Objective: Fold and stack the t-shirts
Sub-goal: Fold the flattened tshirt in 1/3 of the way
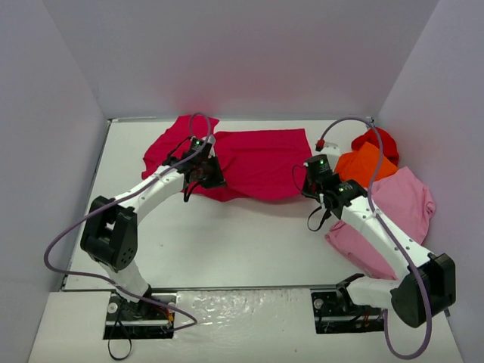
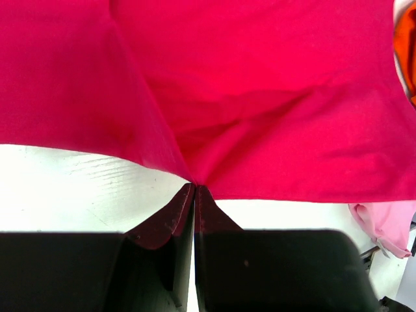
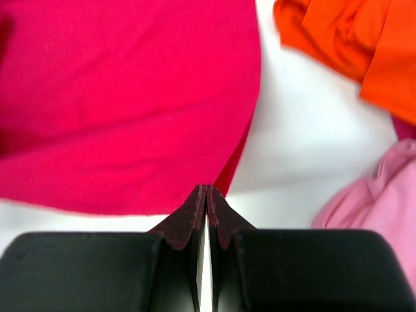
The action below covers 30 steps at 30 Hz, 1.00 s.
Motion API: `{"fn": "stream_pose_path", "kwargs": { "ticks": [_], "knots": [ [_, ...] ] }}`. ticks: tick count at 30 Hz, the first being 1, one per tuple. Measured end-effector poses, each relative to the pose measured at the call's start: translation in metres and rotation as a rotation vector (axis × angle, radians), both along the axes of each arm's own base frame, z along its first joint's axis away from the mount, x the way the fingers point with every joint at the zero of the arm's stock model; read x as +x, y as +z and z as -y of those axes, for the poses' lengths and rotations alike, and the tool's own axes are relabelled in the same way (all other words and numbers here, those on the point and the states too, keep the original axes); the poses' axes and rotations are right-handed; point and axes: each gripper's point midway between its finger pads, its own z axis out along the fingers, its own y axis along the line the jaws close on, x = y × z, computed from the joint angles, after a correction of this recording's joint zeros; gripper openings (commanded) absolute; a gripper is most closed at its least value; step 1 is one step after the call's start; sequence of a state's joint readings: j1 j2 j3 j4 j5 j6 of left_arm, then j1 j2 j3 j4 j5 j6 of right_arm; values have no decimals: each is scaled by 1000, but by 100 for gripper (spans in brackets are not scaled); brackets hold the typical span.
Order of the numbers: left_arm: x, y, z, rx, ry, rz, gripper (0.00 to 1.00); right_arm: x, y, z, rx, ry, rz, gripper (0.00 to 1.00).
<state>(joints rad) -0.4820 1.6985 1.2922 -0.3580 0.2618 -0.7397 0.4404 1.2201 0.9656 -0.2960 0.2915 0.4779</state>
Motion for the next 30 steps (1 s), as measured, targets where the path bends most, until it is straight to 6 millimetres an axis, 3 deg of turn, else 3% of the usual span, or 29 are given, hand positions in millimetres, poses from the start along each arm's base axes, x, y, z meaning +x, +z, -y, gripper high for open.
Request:
{"fn": "stream_pose_path", "kwargs": {
  "ticks": [3,7,15,20,25,30],
  "knots": [
    [-2,8,-2,-3,5,18,0,-23,-1,-3,-6,17,-20,0],
    [-3,7,-4,2,8,17,0,-26,5,7,-39,-22,-3,0],
    [-3,-1,-7,36,1,-5,0,15,-27,12,-205,-70,-71,0],
    [9,6,-4,63,-14,4,0,41,-44,16,-254,-81,-88,0],
    [25,14,3,66,-19,28,0,70,-54,40,-266,-143,-97,0],
    [36,9,11,62,-29,20,0,92,-61,62,-274,-200,-98,0]
  ]
}}
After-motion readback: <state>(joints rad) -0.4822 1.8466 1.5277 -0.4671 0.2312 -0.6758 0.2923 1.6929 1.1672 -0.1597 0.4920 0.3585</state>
